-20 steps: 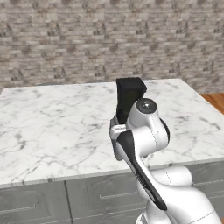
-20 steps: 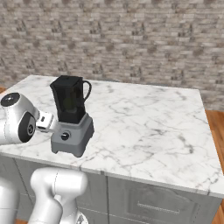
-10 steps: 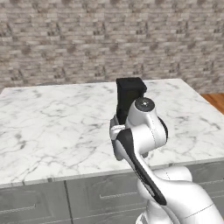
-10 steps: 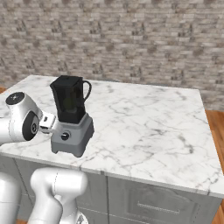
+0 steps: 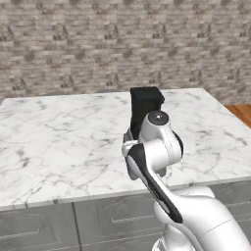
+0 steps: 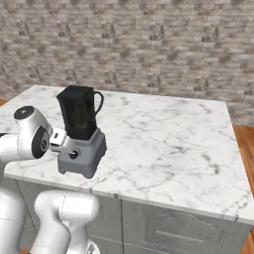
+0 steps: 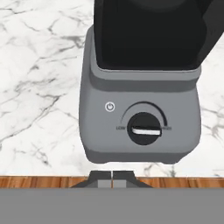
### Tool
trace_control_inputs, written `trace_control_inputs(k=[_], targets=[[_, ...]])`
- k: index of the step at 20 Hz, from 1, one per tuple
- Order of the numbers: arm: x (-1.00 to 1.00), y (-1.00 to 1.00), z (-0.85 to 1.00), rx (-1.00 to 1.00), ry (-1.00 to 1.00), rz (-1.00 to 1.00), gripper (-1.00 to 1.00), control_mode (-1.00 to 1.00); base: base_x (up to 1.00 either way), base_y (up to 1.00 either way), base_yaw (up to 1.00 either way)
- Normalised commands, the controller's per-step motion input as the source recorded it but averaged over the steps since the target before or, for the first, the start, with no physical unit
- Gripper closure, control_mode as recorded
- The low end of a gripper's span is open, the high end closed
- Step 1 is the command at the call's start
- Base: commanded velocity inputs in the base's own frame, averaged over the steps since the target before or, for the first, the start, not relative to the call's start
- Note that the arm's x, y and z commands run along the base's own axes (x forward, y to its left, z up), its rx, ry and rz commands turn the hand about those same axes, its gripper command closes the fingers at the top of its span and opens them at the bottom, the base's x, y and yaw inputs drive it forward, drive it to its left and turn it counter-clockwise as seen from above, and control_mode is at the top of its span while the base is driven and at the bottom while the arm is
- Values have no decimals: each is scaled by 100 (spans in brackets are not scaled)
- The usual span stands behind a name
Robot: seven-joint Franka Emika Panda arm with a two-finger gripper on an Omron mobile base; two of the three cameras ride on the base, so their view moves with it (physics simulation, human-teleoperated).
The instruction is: Grab the lemon and lime from the fridge, place them in the blender, close the lid, and turn on the blender to create a marinade.
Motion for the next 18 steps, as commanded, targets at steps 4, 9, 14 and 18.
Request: trace_control_inputs(k=[4, 9, 14, 18], targets=[[35, 0, -10, 0, 0, -1, 100, -100, 0, 0, 0], [40, 4, -10, -1, 0, -3, 100, -100, 0, 0, 0], [25, 4, -8, 0, 0, -2, 100, -100, 0, 0, 0], [24, 6, -1, 0, 0, -2, 100, -100, 0, 0, 0]])
